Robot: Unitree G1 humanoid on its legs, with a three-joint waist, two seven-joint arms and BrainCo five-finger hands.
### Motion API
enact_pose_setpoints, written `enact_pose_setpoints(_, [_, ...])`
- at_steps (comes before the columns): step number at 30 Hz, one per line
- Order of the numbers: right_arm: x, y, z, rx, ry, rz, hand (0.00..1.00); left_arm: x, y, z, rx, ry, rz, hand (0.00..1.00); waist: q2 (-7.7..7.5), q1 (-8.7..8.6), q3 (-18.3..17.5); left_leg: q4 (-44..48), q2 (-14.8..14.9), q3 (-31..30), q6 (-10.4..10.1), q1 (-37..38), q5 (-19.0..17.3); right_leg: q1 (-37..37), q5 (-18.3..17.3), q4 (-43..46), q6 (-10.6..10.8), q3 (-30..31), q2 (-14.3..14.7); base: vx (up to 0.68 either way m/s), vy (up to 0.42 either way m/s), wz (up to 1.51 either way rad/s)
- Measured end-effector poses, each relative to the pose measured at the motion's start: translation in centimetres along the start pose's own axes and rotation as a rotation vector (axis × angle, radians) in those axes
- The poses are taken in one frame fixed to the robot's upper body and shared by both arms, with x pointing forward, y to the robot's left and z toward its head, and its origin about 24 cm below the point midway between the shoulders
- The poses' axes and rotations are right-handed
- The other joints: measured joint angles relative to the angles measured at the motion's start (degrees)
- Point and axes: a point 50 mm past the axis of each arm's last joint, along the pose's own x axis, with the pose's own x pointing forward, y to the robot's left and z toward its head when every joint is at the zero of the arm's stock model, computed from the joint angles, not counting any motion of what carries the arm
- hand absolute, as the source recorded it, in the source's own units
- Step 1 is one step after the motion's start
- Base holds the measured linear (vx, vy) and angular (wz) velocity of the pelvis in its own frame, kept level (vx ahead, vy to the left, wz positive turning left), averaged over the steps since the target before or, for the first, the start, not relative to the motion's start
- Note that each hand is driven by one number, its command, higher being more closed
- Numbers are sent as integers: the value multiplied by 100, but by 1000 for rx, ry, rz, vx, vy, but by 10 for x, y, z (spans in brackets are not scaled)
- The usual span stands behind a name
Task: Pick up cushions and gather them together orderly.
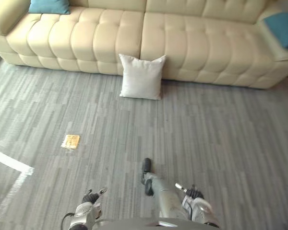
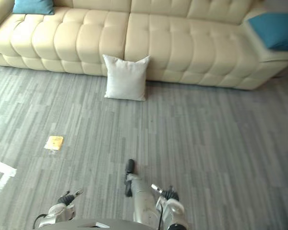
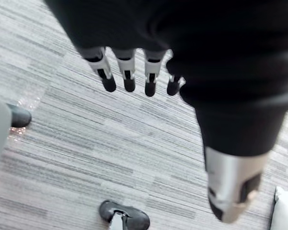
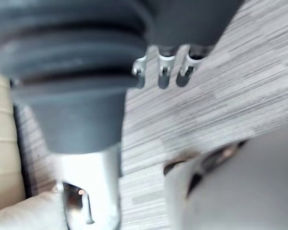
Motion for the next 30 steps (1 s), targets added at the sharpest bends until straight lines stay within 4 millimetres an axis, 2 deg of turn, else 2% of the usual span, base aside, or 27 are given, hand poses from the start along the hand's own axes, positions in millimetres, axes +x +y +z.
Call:
enact_pose_setpoints(1, [0,0,0,-4,-1,1,0,0,-1,-2,-11,6,-1,0,29,-18,3,487,79,-1,-16,-175,374,91,-250,142,-64,-30,59,672,-311,7])
enact_pose_setpoints(2, [0,1,-1,-6,3,3,0,0,-1,0,-36,-1,1,0,64,-50,19,1305,178,-114,-108,-482,987,347,-507,147,-102,-42,190,677,-297,1])
enact_pose_setpoints(3, [-1,1,-2,-4,4,3,0,0,0,1,-48,-5,3,0,69,-63,20,1892,225,-231,-307,-735,1397,527,-637,92,-111,-19,259,682,-255,-2])
enact_pose_setpoints(4, [-2,1,-4,-2,10,0,0,-1,-1,3,-58,-12,1,0,94,-59,43,2614,291,-342,-512,-1036,1622,785,-770,24,-120,4,353,648,-215,-6])
enact_pose_setpoints(5, [-3,-1,-7,3,19,-5,0,-1,-2,6,-73,-27,-8,0,102,-56,58,3906,498,-200,-670,-1576,1556,1268,-945,-125,-143,22,488,630,-193,-7])
enact_pose_setpoints(6, [-3,-1,-9,6,23,-6,0,-1,-1,9,-76,-40,-7,0,79,-32,74,4370,617,-16,-645,-1781,1493,1533,-1016,-192,-174,45,536,564,-165,-19])
enact_pose_setpoints(7, [-4,-2,-12,14,33,-8,0,-1,0,15,-87,-63,-5,0,33,54,112,4993,816,394,-464,-2196,1200,2042,-1134,-390,-181,175,588,495,-124,-26])
enact_pose_setpoints(8, [-5,-1,-16,10,44,-8,0,-1,-1,19,-97,-82,-6,0,5,107,125,5178,880,643,-278,-2583,958,2378,-1217,-582,-138,262,592,459,-104,-26])
enact_pose_setpoints(9, [-5,-1,-16,8,45,-8,0,-1,-1,21,-99,-89,-7,0,3,118,125,5201,900,742,-213,-2781,839,2524,-1237,-682,-119,304,593,413,-54,-19])
enact_pose_setpoints(10, [-5,-1,-16,8,44,-10,0,-1,-1,23,-102,-99,-8,0,-16,139,134,5140,908,900,-73,-3203,619,2787,-1280,-906,-68,369,594,410,-9,-17])
enact_pose_setpoints(12, [-5,-2,-16,6,51,-11,0,-2,0,28,-111,-119,-7,0,24,220,113,4501,910,1303,68,-3795,282,3309,-1333,-1297,24,504,581,439,31,-21])
enact_pose_setpoints(14, [-6,1,-19,-3,65,-1,0,-2,0,29,-113,-127,-5,0,12,321,117,3046,792,1622,196,-4016,139,3823,-1418,-1517,167,548,503,543,108,-21])
enact_pose_setpoints(15, [-6,4,-19,-1,66,7,0,-2,1,30,-116,-128,-4,0,-18,372,131,2157,614,1559,174,-4021,185,4038,-1485,-1520,280,625,419,609,188,-38])
enact_pose_setpoints(17, [-9,8,-27,-10,87,19,0,-3,6,23,-115,-118,11,0,-132,490,45,592,265,1256,56,-3920,597,4306,-1748,-1513,576,882,161,553,244,-82])
enact_pose_setpoints(18, [-10,10,-30,-28,98,31,0,-4,12,15,-120,-96,30,0,-167,534,-6,440,219,1216,164,-3888,1058,4446,-1950,-1466,697,1111,34,539,309,-87])
enact_pose_setpoints(19, [-10,10,-33,-34,109,33,0,-4,14,13,-128,-91,34,0,-183,528,-53,457,161,1200,323,-3843,1398,4502,-1995,-1426,768,1193,-39,476,276,-73])
enact_pose_setpoints(20, [-10,11,-36,-35,122,34,0,-4,17,13,-122,-91,43,0,-260,535,-187,533,29,1279,664,-3812,1544,4455,-2042,-1197,835,1327,-196,609,337,-36])
enact_pose_setpoints(21, [-12,14,-39,-29,134,42,0,-3,21,14,-109,-94,51,0,-421,511,-289,589,-105,1399,769,-3782,1377,4214,-1983,-740,844,1409,-415,609,328,-31])
enact_pose_setpoints(22, [-13,17,-41,-30,142,51,0,-3,25,14,-102,-88,58,0,-498,506,-304,695,-162,1498,852,-3670,1164,4013,-1862,-186,884,1498,-541,701,390,-18])
enact_pose_setpoints(24, [-13,17,-41,-30,143,50,0,-2,27,11,-82,-67,62,0,-582,505,-284,667,-320,1621,1001,-3148,845,3537,-1382,1430,1272,1655,-743,574,317,-17])
enact_pose_setpoints(25, [-13,18,-41,-31,139,52,0,-1,27,10,-70,-63,61,0,-580,497,-284,642,-357,1621,1023,-2953,773,3347,-1315,1993,1381,1654,-788,416,207,-21])
enact_pose_setpoints(26, [-12,19,-38,-32,124,56,0,-1,26,7,-57,-50,56,0,-537,475,-258,492,-386,1619,1018,-2522,647,3016,-1331,2850,1375,1523,-858,327,167,-16])
enact_pose_setpoints(27, [-12,19,-37,-33,118,58,0,-1,26,4,-48,-37,54,0,-488,416,-233,266,-398,1612,989,-2185,554,2748,-1390,3250,1340,1318,-924,297,151,-13])
enact_pose_setpoints(30, [-12,22,-35,-42,110,69,0,-1,30,1,-41,-22,64,0,-530,382,-248,-122,-416,1625,936,-1625,484,2193,-1670,3140,1194,883,-1026,235,49,-3])
